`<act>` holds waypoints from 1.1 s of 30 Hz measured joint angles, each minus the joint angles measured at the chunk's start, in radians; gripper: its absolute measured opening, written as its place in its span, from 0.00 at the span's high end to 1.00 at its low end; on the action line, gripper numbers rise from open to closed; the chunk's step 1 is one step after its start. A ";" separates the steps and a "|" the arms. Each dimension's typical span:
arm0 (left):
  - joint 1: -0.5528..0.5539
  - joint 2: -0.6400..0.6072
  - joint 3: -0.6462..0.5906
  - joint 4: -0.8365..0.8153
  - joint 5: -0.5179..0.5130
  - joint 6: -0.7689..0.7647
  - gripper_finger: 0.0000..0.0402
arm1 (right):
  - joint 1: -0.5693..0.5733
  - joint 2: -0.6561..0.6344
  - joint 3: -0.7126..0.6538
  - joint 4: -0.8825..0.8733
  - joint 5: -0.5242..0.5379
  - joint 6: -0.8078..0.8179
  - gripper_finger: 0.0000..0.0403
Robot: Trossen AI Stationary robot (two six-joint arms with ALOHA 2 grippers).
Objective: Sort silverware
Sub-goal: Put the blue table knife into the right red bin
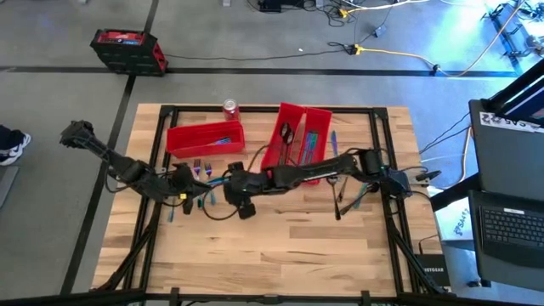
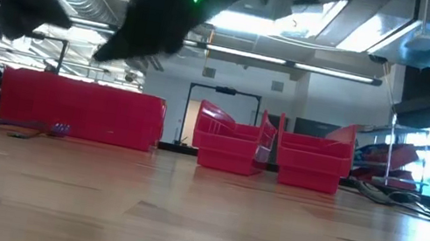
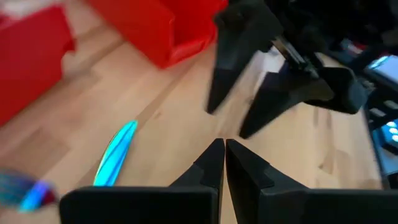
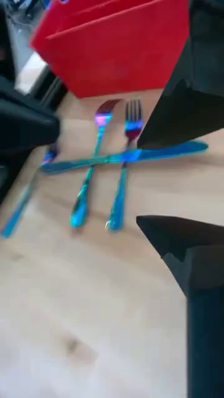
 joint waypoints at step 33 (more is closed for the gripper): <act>-0.038 0.001 0.000 -0.150 -0.004 -0.114 1.00 | -0.052 0.236 0.014 0.349 0.214 -0.556 0.17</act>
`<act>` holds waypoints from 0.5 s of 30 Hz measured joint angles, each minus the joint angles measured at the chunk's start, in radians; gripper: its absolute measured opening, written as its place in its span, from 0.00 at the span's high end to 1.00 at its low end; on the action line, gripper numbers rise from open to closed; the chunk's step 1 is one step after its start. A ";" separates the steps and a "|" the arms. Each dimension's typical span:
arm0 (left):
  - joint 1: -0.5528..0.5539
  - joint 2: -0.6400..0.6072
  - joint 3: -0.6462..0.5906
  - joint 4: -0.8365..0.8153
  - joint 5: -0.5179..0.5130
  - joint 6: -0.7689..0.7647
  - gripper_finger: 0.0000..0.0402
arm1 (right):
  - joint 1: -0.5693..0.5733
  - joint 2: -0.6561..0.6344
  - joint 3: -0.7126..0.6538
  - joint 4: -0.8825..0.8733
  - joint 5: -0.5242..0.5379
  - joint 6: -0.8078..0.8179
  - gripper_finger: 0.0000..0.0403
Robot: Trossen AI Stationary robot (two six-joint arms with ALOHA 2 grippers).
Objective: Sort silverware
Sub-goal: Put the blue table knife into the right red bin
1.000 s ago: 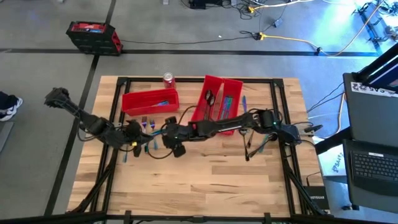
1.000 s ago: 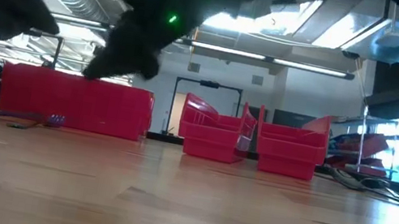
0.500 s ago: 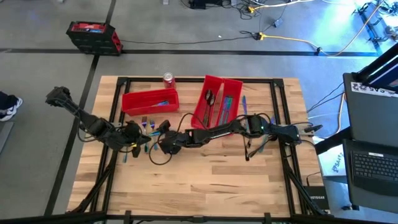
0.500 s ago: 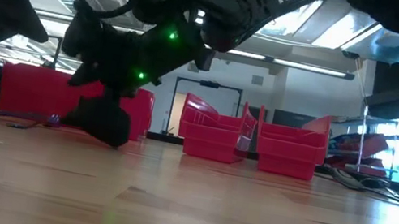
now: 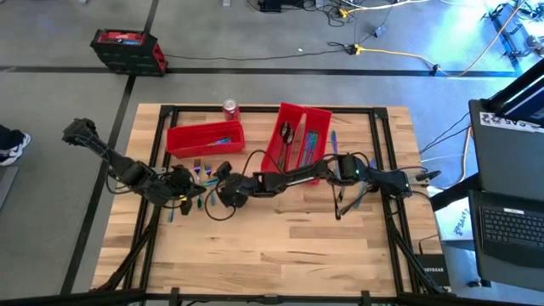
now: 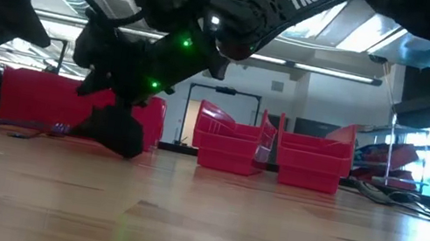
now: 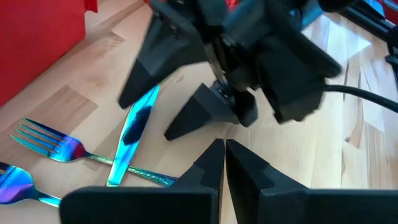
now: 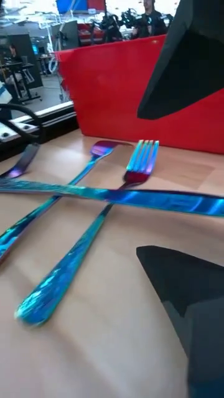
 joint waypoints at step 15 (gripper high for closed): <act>0.000 0.000 0.000 0.000 -0.041 0.016 1.00 | -0.041 -0.002 0.001 -0.071 -0.024 -0.011 0.17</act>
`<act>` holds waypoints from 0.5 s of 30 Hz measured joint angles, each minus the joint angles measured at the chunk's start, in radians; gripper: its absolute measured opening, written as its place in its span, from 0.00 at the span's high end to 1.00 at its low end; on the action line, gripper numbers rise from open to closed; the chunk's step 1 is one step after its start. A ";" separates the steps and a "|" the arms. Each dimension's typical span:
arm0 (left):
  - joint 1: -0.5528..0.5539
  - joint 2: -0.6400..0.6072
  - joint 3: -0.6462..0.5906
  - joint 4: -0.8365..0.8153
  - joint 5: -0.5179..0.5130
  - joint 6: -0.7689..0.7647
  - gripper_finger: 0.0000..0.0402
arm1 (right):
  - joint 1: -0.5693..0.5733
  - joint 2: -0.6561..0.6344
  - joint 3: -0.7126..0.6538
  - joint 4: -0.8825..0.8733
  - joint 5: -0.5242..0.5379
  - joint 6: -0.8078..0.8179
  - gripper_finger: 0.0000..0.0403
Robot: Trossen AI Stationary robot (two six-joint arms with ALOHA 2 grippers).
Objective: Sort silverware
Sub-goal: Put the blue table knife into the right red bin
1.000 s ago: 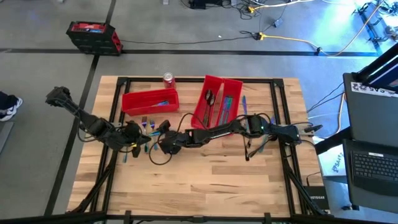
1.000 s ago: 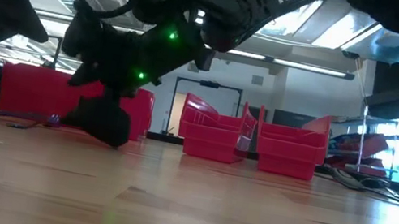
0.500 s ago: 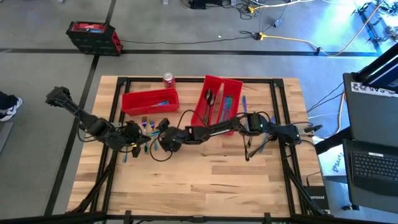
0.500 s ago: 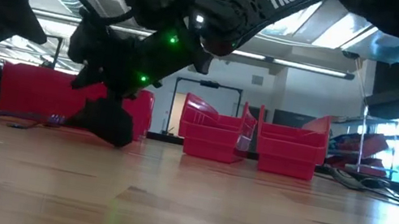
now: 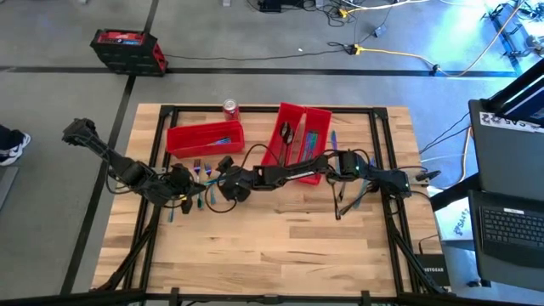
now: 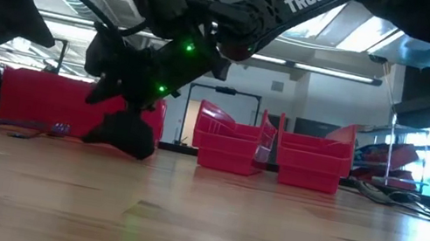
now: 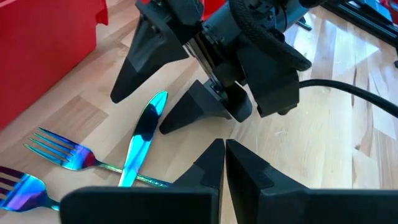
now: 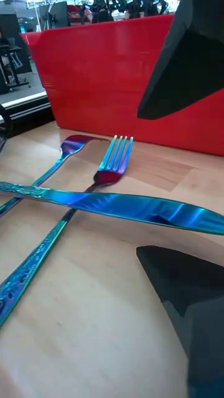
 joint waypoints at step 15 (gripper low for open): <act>0.000 0.000 0.000 -0.002 -0.003 0.003 1.00 | -0.037 0.000 -0.002 -0.037 -0.037 -0.020 0.21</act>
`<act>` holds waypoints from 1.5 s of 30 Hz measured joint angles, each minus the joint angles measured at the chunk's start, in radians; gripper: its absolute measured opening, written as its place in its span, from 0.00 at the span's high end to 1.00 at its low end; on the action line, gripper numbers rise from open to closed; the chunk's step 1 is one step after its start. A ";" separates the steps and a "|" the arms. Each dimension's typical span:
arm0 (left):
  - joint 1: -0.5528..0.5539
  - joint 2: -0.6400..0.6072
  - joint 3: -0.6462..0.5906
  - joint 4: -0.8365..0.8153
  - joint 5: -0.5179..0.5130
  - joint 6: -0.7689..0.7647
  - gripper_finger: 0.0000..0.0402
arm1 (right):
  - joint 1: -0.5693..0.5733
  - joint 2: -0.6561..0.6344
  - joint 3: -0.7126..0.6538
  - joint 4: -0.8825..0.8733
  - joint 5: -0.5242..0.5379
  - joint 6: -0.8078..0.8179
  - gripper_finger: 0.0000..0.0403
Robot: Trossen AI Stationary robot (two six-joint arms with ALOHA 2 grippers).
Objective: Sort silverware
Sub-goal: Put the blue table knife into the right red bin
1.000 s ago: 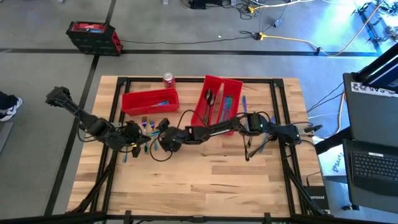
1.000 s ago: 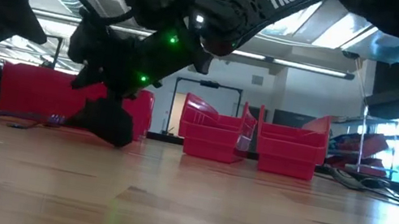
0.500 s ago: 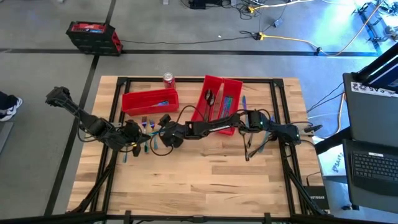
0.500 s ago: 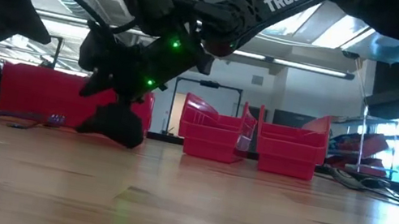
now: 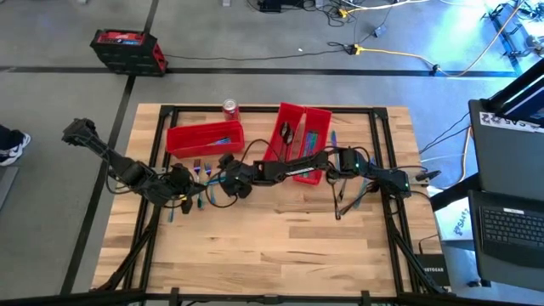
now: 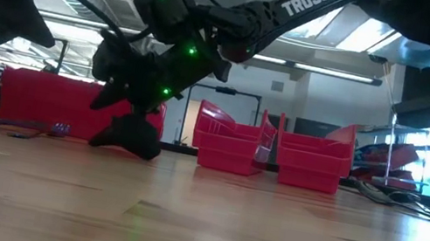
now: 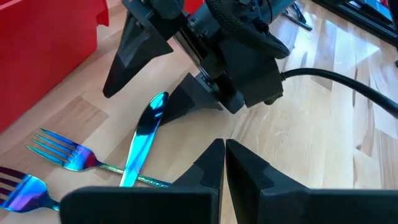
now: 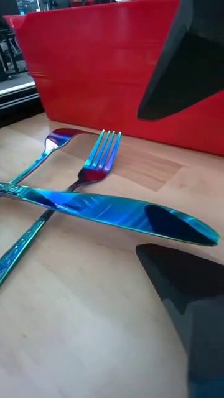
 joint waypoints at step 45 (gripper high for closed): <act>0.000 0.000 0.000 0.001 0.000 0.006 1.00 | -0.040 0.000 -0.002 -0.045 -0.217 0.153 0.70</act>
